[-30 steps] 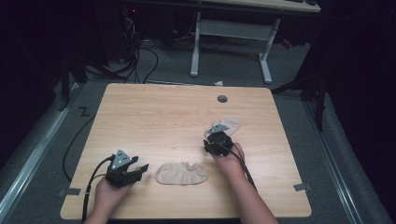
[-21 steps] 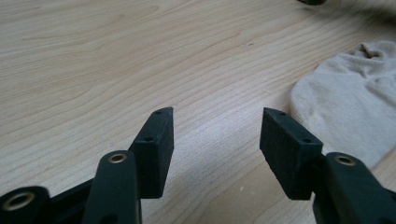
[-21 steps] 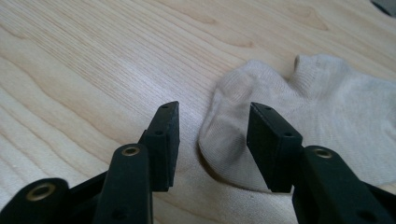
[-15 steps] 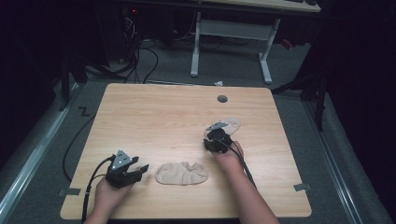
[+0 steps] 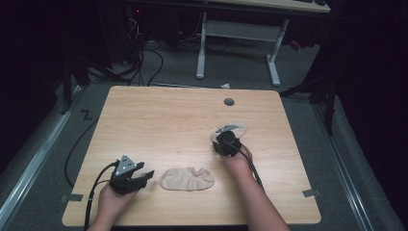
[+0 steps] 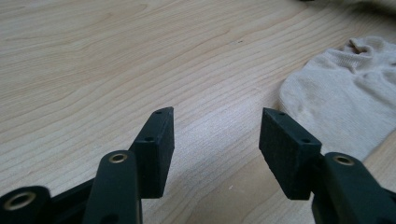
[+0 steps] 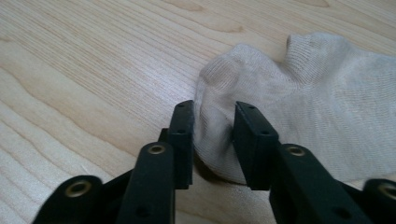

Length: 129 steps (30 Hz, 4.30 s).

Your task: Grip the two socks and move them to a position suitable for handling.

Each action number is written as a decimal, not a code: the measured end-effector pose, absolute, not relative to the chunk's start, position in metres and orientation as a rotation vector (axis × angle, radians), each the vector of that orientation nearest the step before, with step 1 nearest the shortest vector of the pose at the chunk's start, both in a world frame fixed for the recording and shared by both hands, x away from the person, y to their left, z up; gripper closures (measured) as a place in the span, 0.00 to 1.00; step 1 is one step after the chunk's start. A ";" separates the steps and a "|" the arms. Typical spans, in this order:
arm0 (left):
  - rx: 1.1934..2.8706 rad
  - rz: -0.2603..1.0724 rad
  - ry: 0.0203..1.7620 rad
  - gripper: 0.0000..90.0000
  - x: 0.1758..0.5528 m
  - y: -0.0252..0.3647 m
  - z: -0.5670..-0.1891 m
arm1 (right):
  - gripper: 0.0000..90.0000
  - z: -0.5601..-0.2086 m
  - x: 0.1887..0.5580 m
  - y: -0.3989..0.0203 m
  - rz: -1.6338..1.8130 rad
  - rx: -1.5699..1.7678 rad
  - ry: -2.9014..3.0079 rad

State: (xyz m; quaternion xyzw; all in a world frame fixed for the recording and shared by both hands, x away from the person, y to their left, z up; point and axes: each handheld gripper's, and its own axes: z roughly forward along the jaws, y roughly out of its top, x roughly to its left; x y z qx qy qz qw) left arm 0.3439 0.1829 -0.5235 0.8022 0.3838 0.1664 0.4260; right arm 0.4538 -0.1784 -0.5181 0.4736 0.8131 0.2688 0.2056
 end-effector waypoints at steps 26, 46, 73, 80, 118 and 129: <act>2.018 0.413 0.944 0.51 0.343 0.179 -0.525 | 0.94 -0.493 0.440 -0.181 0.848 1.288 2.237; 2.030 0.426 0.918 0.51 0.341 0.176 -0.525 | 0.95 -0.425 0.414 -0.190 0.986 1.189 2.125; 2.035 0.429 0.917 0.51 0.340 0.175 -0.526 | 0.95 -0.396 0.394 -0.095 1.226 0.964 2.206; 2.028 0.432 0.918 0.51 0.340 0.175 -0.526 | 0.94 -0.408 0.394 -0.075 1.241 0.958 2.249; 2.002 0.393 0.956 0.50 0.344 0.171 -0.526 | 0.93 -0.520 0.386 -0.173 0.963 1.296 2.147; 2.029 0.382 0.952 0.49 0.368 0.127 -0.513 | 0.78 -0.517 0.385 -0.188 0.995 1.327 2.119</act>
